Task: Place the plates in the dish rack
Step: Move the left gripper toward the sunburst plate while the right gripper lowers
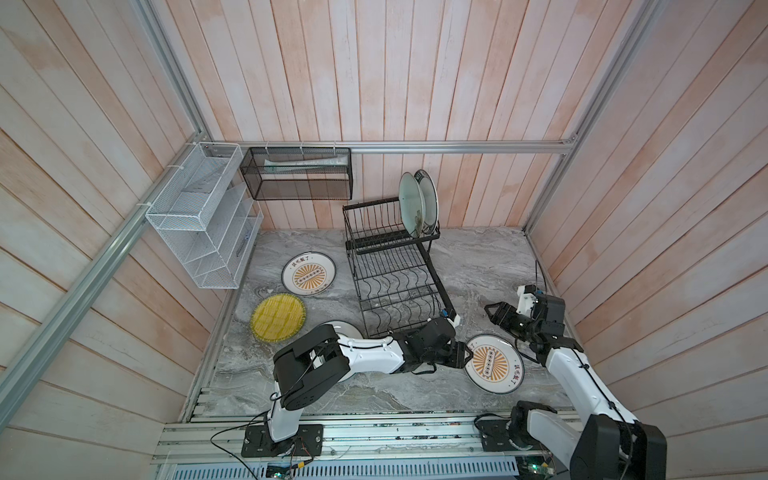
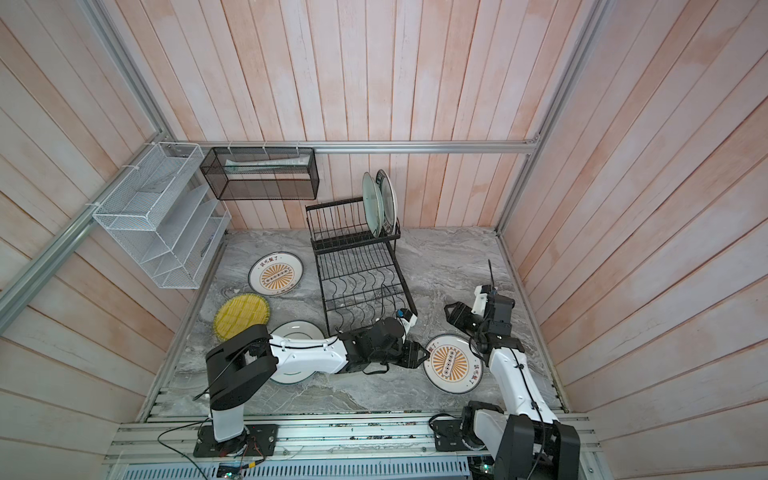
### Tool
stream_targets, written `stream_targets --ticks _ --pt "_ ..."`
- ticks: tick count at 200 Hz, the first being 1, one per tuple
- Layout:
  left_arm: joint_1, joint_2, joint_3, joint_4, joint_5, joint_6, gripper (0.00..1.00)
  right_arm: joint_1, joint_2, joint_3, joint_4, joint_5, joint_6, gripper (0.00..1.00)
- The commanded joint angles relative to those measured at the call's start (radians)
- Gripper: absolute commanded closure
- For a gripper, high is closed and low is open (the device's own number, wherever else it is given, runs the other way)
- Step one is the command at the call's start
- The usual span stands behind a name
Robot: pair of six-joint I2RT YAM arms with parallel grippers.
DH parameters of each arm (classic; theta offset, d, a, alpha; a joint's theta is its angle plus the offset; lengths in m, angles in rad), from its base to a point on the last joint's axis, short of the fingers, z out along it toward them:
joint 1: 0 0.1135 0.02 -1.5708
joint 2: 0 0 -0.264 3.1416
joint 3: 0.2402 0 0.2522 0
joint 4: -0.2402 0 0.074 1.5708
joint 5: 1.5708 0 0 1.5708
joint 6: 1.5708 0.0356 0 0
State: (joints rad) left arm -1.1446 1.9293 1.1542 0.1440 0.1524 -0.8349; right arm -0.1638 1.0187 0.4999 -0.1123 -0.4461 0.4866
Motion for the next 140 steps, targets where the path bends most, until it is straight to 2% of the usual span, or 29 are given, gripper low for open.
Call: stream_targets --ticks 1,27,62,140 --pt "-0.015 0.036 0.042 -0.065 -0.093 -0.033 0.46 -0.020 -0.023 -0.010 0.014 -0.016 0.013 0.37" --pt "-0.023 0.057 0.057 -0.077 -0.112 -0.072 0.48 -0.030 -0.026 -0.014 0.025 -0.030 0.020 0.37" --pt "-0.051 0.028 0.021 -0.076 -0.217 -0.149 0.48 -0.039 -0.026 -0.021 0.039 -0.045 0.023 0.37" --pt "-0.079 0.021 -0.003 -0.098 -0.280 -0.223 0.48 -0.055 -0.043 -0.046 0.053 -0.074 0.022 0.37"
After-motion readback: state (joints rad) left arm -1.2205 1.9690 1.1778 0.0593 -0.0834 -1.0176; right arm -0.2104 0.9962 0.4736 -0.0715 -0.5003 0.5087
